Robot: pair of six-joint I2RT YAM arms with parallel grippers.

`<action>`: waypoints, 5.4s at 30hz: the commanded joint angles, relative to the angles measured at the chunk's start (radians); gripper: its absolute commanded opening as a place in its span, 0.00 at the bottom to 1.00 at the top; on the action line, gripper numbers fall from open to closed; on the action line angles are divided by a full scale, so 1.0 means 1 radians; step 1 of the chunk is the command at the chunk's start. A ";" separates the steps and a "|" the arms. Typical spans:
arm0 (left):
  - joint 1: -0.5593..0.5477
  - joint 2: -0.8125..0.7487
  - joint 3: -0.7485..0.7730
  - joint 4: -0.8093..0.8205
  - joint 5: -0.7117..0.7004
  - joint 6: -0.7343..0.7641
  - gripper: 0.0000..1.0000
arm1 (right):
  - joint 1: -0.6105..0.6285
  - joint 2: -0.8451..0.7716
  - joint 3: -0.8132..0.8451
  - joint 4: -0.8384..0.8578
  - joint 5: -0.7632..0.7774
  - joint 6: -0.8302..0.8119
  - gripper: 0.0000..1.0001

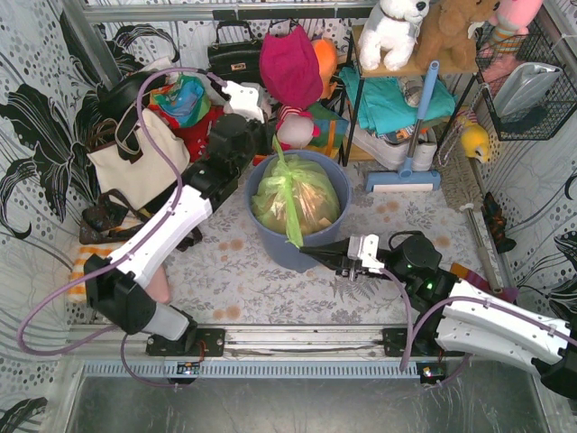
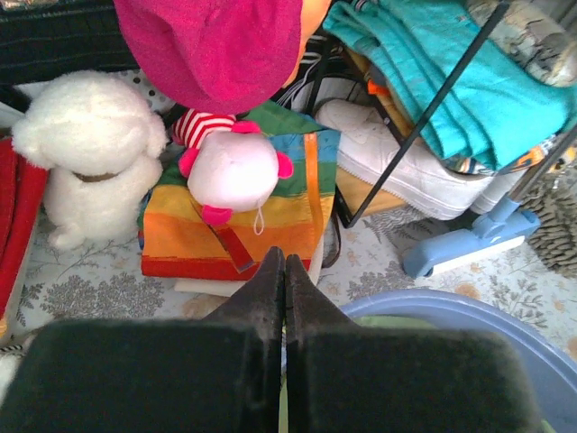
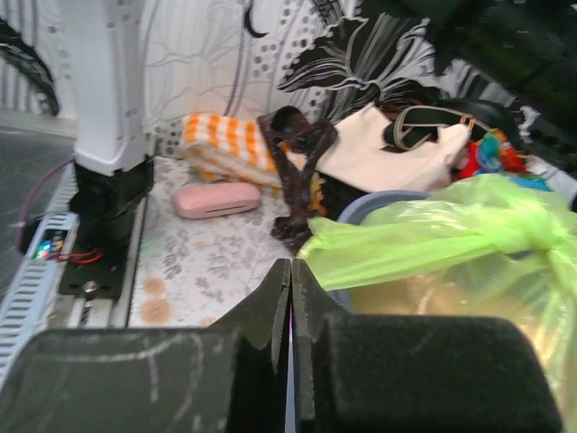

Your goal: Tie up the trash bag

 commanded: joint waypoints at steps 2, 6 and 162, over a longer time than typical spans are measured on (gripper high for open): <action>0.019 0.074 0.083 -0.038 -0.029 -0.012 0.00 | 0.009 -0.023 0.002 -0.077 -0.106 0.073 0.00; 0.022 0.070 0.084 -0.025 0.039 -0.034 0.00 | 0.010 -0.041 -0.004 -0.070 -0.042 0.088 0.00; 0.108 0.145 0.116 0.332 0.864 -0.730 0.35 | 0.010 0.078 0.262 -0.330 0.739 0.893 0.56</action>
